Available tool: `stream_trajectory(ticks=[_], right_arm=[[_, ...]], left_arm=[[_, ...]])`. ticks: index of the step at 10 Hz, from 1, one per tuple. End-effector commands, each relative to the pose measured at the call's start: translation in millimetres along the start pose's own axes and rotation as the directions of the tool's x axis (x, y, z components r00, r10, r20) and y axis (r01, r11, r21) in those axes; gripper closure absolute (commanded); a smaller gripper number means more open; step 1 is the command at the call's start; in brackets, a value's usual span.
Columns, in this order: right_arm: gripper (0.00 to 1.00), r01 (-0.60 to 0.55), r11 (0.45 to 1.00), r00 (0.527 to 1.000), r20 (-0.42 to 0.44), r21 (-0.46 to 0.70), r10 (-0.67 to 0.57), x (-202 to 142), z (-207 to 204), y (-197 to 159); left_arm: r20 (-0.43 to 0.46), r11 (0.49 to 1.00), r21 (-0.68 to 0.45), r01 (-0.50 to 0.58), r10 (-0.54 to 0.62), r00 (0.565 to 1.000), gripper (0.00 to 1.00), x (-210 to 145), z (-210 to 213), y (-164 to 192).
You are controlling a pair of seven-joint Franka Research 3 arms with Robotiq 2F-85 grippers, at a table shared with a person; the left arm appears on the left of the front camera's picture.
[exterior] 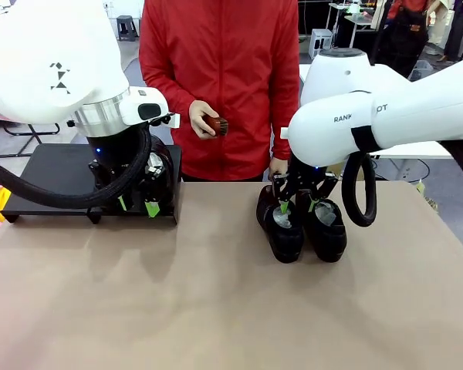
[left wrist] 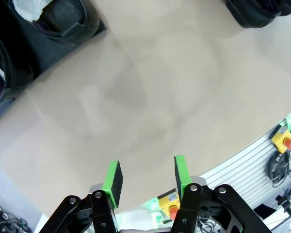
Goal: Organize the shoes by placing them on the stand.
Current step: Pick up one Shoe and place it in the middle of the table.
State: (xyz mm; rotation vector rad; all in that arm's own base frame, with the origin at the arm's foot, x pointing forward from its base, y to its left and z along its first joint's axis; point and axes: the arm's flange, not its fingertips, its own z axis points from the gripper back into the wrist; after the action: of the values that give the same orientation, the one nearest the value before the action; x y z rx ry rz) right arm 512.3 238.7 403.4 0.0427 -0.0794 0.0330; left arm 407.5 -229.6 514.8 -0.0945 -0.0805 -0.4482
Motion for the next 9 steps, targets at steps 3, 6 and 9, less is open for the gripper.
stream_trajectory(ticks=[3,6,9], right_arm=[[0.38,0.027,1.0,0.998,-0.051,0.005,-0.027,11,-28,-7],[0.38,0.027,0.999,0.997,-0.073,0.038,-0.025,13,-40,-8],[0.42,0.012,0.999,0.997,-0.077,0.04,-0.009,14,-46,-4]], left_arm=[[0.003,1.0,0.014,-0.003,0.003,1.0,0.42,-1,2,3],[0.003,1.0,0.014,-0.003,0.003,1.0,0.42,-1,2,3],[0.003,1.0,0.014,-0.003,0.003,1.0,0.42,-1,2,3]])
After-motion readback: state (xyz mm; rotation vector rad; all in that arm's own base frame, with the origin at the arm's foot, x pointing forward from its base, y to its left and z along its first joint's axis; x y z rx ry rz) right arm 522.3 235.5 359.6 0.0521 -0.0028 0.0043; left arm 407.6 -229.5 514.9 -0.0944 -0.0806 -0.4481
